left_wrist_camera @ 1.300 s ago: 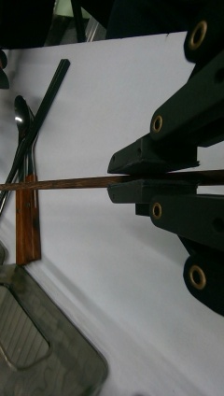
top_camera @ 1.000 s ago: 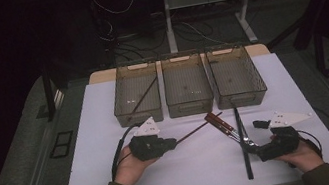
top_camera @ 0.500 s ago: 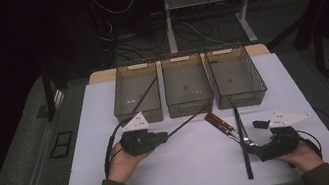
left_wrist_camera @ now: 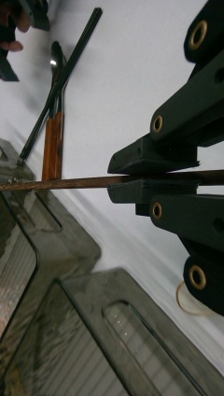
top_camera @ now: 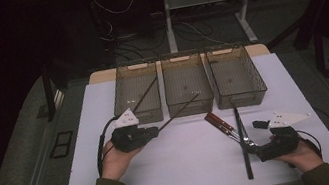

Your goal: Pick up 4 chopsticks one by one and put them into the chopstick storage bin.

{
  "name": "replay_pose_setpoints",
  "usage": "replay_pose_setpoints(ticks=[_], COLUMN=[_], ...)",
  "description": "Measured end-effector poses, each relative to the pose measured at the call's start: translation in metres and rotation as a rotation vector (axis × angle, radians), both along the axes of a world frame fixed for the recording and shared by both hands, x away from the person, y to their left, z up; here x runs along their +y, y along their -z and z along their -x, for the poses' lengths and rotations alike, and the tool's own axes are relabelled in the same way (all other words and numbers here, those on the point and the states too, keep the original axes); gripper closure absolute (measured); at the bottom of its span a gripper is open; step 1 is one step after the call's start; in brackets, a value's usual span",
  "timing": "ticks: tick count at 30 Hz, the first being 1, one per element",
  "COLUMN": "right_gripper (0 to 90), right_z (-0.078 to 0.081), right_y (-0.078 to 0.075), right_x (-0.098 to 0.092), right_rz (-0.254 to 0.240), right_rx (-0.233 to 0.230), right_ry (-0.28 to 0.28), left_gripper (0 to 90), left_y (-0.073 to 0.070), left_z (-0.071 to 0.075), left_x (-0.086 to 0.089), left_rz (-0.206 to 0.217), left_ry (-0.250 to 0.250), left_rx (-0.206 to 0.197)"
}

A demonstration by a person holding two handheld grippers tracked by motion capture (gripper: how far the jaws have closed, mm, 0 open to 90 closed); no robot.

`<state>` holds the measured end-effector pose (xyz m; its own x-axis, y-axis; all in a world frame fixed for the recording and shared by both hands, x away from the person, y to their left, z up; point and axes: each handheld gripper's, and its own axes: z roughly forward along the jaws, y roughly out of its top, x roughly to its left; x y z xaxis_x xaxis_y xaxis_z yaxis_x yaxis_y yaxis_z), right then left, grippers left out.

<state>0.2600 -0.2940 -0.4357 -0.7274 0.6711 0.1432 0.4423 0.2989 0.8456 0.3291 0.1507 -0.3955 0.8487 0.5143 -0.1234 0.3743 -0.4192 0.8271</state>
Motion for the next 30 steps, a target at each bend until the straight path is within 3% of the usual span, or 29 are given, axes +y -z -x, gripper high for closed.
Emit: replay_pose_setpoints(ticks=[20, 30], right_gripper=[4.0, 4.0], right_z=[-0.001, -0.001], right_y=[0.000, 0.001], right_x=[0.000, 0.000], right_rz=[0.003, -0.001], right_rx=[0.003, 0.009], right_ry=[-0.005, -0.002], left_gripper=[83.3, 83.3], left_y=[-0.006, -0.013], left_z=[-0.015, -0.035], left_x=[0.031, 0.045], left_rz=[0.046, 0.035], left_ry=[-0.117, -0.193], left_rx=[-0.010, -0.025])
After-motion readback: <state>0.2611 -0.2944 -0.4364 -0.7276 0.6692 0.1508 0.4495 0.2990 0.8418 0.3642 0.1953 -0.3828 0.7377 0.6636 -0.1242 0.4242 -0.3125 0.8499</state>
